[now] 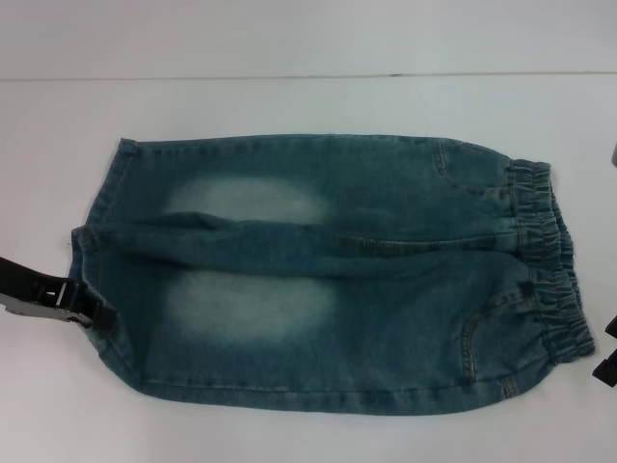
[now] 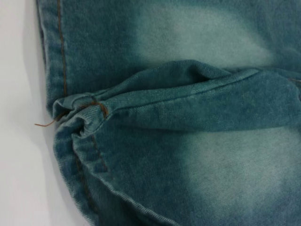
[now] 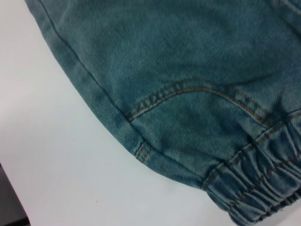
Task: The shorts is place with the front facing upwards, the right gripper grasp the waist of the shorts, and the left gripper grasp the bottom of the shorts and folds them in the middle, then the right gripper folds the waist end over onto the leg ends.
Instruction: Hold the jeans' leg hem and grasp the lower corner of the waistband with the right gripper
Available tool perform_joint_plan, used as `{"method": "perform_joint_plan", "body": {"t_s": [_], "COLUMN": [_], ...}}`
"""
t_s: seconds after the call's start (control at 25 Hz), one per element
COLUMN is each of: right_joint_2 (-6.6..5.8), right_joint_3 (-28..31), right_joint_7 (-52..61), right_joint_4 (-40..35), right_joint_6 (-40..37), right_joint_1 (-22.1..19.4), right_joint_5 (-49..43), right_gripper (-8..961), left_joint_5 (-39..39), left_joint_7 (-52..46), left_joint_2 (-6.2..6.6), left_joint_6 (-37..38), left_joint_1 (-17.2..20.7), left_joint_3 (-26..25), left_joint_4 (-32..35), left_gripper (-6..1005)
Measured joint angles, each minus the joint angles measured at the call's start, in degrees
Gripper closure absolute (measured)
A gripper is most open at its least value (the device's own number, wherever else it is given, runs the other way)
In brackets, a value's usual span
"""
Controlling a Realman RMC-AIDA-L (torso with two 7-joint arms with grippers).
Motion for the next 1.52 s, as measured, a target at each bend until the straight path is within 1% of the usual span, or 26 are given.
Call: {"method": "perform_joint_plan", "body": {"t_s": [0.28,0.56,0.8,1.0,1.32,1.52], "right_joint_2": [0.42,0.77,1.10,1.14,1.11,1.01], "right_joint_3": [-1.71,-1.99,-2.01,-2.15,-1.41,1.22], "right_joint_7": [0.72,0.85,1.07,1.41,1.46,0.99], "right_joint_4": [0.94,4.34,4.70,4.71,4.61,4.21], "right_joint_6": [1.00,3.41,4.88,5.24,5.46,5.00], "right_joint_1": [0.38,1.24,1.45,1.55,1.55,1.56], "right_joint_5": [-0.10,-0.11,-0.11,-0.10,0.51,1.24], "right_gripper": [131,133,137,142,149,153], "left_joint_5": [0.00,0.00,0.00,0.00,0.00,0.00], "left_joint_7": [-0.15,-0.21,-0.17,-0.09,-0.09,-0.09], "left_joint_2": [-0.04,-0.34,-0.36,-0.44,-0.44,-0.44], "left_joint_6": [-0.03,-0.01,-0.01,-0.05,-0.07,0.10], "left_joint_1": [-0.16,-0.20,-0.26,-0.28,-0.45,-0.46], "left_joint_3": [0.00,0.00,0.00,0.00,0.00,-0.07], "left_joint_4": [-0.02,-0.02,-0.02,-0.02,-0.01,-0.01], "left_gripper": [970,971,971,971,971,971]}}
